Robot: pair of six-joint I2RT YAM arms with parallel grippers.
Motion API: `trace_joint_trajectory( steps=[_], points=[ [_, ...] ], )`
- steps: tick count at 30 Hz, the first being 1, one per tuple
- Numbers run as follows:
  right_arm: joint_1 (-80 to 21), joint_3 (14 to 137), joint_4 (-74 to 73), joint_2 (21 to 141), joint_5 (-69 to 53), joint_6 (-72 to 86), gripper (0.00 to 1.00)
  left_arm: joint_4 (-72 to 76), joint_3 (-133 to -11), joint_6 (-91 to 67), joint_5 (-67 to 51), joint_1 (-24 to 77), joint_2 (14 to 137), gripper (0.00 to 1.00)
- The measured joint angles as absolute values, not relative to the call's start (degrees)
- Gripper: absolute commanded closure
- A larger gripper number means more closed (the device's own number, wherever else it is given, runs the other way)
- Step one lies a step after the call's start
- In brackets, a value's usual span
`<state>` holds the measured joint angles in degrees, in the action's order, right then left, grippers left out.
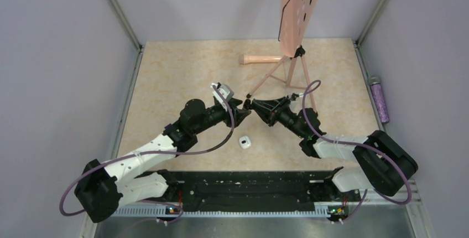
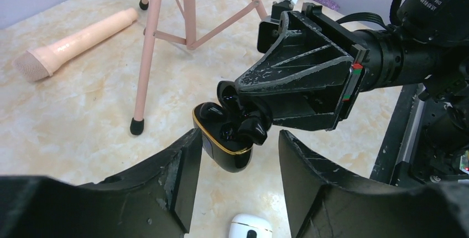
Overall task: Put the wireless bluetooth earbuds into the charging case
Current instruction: Insert the right earbud into the right side groove of the charging case, then adjust the left earbud in the left side groove of the charging case.
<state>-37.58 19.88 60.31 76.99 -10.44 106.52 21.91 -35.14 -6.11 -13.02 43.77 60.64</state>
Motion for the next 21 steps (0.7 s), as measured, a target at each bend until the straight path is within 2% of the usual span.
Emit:
trace_joint_trajectory(
  steps=[13,18,21],
  points=[
    [-37.6,19.9,60.3,76.1,-10.4,106.0,1.0,14.8,-38.2,-6.1,-9.9,43.8,56.8,0.39],
    [-37.6,19.9,60.3,76.1,-10.4,105.2,1.0,11.9,-39.8,-8.4,-8.0,43.8,56.7,0.43],
    [-37.6,19.9,60.2,75.5,-10.5,104.4,1.0,10.3,-40.2,-11.7,-5.0,43.8,56.0,0.36]
  ],
)
